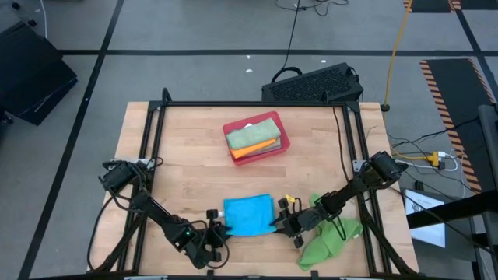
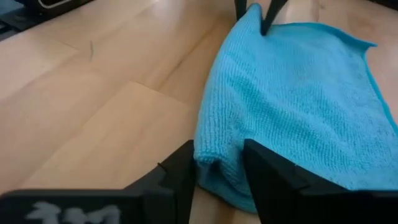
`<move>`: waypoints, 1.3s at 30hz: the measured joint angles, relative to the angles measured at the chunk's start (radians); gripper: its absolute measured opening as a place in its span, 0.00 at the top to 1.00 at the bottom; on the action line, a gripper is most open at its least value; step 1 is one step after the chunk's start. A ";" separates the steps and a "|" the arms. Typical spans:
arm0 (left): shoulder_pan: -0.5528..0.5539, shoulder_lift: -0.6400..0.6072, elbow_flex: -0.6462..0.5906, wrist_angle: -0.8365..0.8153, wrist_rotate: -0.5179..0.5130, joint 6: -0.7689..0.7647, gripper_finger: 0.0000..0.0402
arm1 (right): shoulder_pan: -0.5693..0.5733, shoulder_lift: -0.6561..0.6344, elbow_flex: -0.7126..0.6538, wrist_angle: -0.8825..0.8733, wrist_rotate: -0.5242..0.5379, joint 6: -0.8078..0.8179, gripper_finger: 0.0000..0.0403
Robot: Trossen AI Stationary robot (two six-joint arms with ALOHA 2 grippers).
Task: Fold microfiber towels
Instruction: Put the folded blue microfiber cloth into the red bin
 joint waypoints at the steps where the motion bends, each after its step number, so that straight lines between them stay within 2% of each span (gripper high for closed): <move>1: 0.000 0.000 -0.010 0.020 0.003 0.000 0.77 | -0.003 0.000 0.000 0.004 0.000 -0.001 0.69; 4: -0.001 0.000 -0.035 0.080 0.006 0.008 0.86 | -0.019 0.000 0.000 0.000 -0.004 0.000 0.75; 7: -0.001 -0.001 -0.041 0.104 0.004 0.066 0.95 | -0.046 0.000 0.000 -0.011 -0.034 -0.006 0.89; 9: 0.000 -0.019 -0.043 0.119 0.000 0.111 0.97 | -0.068 -0.004 0.000 -0.012 -0.080 -0.006 0.97; 13: 0.030 -0.093 -0.052 0.093 0.019 0.160 0.95 | -0.112 -0.062 0.000 -0.053 -0.152 0.021 0.96; 16: 0.069 -0.177 -0.045 0.086 0.062 0.215 0.96 | -0.140 -0.155 -0.008 -0.119 -0.155 -0.013 0.98; 26: 0.254 -0.457 -0.044 -0.034 0.070 0.458 0.96 | -0.308 -0.604 -0.012 -0.482 -0.122 -0.157 0.99; 30: 0.339 -0.567 -0.043 -0.064 0.061 0.545 0.98 | -0.411 -0.775 -0.012 -0.562 -0.124 -0.231 0.99; 34: 0.444 -0.641 -0.043 -0.092 0.058 0.606 0.95 | -0.546 -0.895 -0.012 -0.582 -0.132 -0.331 0.99; 39: 0.593 -0.660 -0.042 -0.075 0.061 0.686 0.97 | -0.751 -0.928 -0.012 -0.522 -0.294 -0.371 0.99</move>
